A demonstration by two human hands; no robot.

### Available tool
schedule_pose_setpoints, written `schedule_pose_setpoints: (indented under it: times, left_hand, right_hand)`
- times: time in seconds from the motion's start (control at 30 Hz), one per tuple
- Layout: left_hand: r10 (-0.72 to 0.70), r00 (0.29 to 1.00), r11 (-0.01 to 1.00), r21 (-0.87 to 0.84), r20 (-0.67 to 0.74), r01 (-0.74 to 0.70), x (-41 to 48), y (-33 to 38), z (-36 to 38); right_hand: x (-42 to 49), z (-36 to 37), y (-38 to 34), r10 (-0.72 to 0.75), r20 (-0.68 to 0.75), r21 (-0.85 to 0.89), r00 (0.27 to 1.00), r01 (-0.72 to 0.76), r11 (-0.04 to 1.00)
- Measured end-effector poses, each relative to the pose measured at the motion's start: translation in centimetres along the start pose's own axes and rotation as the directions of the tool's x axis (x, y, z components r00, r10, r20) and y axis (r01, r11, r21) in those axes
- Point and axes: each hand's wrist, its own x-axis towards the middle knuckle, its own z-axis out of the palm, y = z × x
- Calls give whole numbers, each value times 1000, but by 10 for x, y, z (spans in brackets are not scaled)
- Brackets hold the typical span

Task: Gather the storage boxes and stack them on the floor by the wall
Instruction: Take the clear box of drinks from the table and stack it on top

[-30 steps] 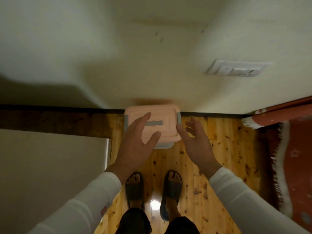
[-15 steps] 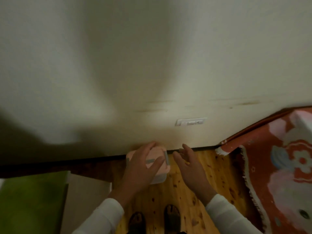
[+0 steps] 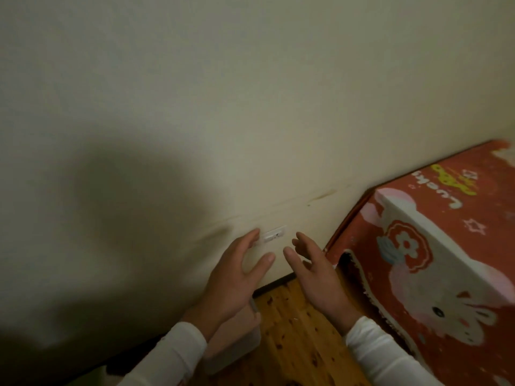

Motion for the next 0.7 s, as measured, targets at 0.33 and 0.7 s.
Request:
schedule_pose_setpoints:
  times: [0.33,0.7]
  left_hand:
    - [61,989,991,-123,138,-44,15,78,58]
    - [238,896,971,-92,376,-219,1,183,231]
  right_hand:
    - [-31,-93,-12,-6,-193,25,981,11,1000]
    - [-110,-273,39,-51,-439,-29,897,42,999]
